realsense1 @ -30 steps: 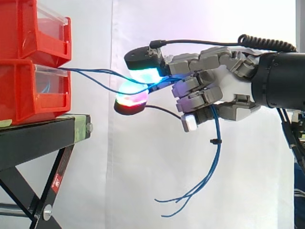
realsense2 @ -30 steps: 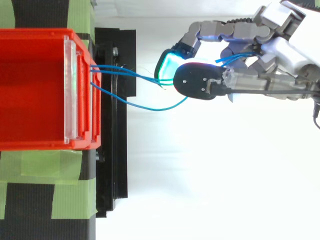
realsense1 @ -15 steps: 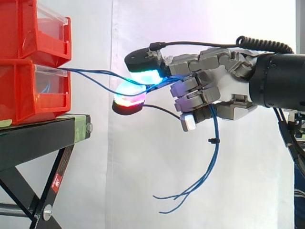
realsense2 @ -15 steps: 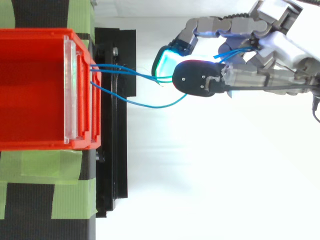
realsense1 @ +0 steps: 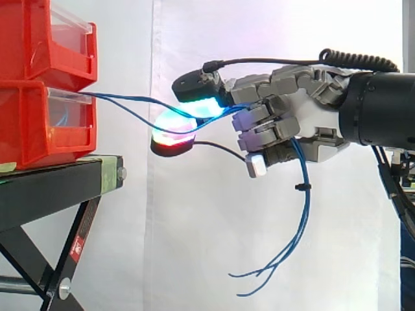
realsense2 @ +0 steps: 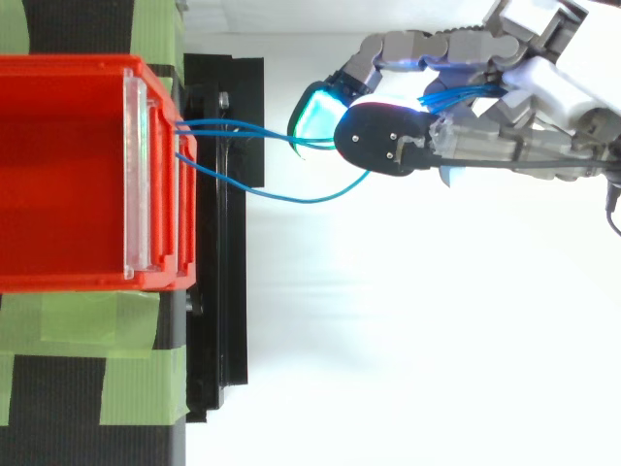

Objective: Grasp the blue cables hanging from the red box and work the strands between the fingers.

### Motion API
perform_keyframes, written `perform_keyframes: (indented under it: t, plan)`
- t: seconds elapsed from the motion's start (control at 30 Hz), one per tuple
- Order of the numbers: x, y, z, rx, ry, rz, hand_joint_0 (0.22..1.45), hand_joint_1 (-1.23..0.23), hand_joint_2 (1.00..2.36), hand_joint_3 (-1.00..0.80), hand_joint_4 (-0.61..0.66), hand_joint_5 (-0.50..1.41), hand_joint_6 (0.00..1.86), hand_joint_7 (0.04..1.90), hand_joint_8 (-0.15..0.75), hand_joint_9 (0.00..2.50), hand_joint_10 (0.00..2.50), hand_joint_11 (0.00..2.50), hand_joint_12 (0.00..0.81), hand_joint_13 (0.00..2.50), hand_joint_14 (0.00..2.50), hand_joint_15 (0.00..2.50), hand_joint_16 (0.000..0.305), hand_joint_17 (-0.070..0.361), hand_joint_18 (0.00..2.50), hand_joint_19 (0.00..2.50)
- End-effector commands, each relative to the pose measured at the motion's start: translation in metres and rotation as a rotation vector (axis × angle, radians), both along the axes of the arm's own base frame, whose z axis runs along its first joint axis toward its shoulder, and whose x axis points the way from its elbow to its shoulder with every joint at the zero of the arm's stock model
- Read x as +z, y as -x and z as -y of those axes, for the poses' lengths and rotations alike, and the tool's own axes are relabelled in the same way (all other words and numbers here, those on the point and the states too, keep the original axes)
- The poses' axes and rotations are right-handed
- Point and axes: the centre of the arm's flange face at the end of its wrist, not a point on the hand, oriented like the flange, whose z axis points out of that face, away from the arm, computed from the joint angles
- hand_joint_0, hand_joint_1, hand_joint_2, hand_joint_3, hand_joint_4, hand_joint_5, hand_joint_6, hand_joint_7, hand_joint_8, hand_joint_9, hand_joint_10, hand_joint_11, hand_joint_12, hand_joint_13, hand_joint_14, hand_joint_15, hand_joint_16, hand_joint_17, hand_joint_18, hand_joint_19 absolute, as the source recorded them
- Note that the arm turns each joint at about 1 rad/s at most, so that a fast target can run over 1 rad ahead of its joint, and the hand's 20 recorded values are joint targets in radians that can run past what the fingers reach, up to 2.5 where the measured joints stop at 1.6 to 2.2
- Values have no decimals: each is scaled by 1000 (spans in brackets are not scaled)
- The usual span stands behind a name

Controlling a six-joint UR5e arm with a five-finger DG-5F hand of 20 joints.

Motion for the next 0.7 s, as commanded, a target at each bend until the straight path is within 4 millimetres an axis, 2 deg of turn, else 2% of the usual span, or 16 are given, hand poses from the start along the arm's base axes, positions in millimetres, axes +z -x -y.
perform_keyframes:
  t: [0.0,0.07,0.1,0.13,0.17,0.2,0.33,0.37,0.53,0.67]
  plan:
    - [-1,0,0,0,0,-2,979,-744,1000,165,276,611,19,1097,532,1780,2500,2500,684,1959,2500,1706,243,182,2500,603]
    - [-1,0,0,0,0,-2,905,-746,1002,38,299,580,19,1101,532,1780,2500,2500,684,1959,2500,1706,243,182,2500,603]
    - [-1,0,0,-1,3,-3,851,-721,1013,-157,275,556,18,1108,532,1780,2500,2500,684,1959,2500,1706,243,182,2500,603]
    - [-1,0,0,1,4,-2,852,-725,1016,-289,251,523,18,1127,532,1780,2500,2500,684,1959,2500,1706,243,182,2500,603]
    - [1,0,0,2,6,-1,858,-726,1016,-348,237,501,19,1138,532,1780,2500,2500,684,1959,2500,1706,243,182,2500,603]
    - [-1,0,0,1,10,-5,868,-749,1021,-361,217,474,19,1146,532,1780,2500,2500,684,1959,2500,1706,243,182,2500,603]
    - [1,-1,-1,9,18,-5,1075,-783,1023,-74,191,461,19,1155,532,1780,2500,2500,684,1959,2500,1706,243,182,2500,603]
    - [1,-1,-1,12,21,-7,1085,-782,1022,-83,199,466,18,1153,532,1780,2500,2500,684,1959,2500,1706,243,182,2500,603]
    - [-1,-1,-2,25,29,-14,908,-744,1021,-268,210,459,18,1157,532,1780,2500,2500,684,1959,2500,1706,243,182,2500,603]
    - [1,-1,-3,35,31,-13,896,-740,1019,-379,206,440,18,1162,532,1780,2500,2500,684,1959,2500,1706,243,182,2500,603]
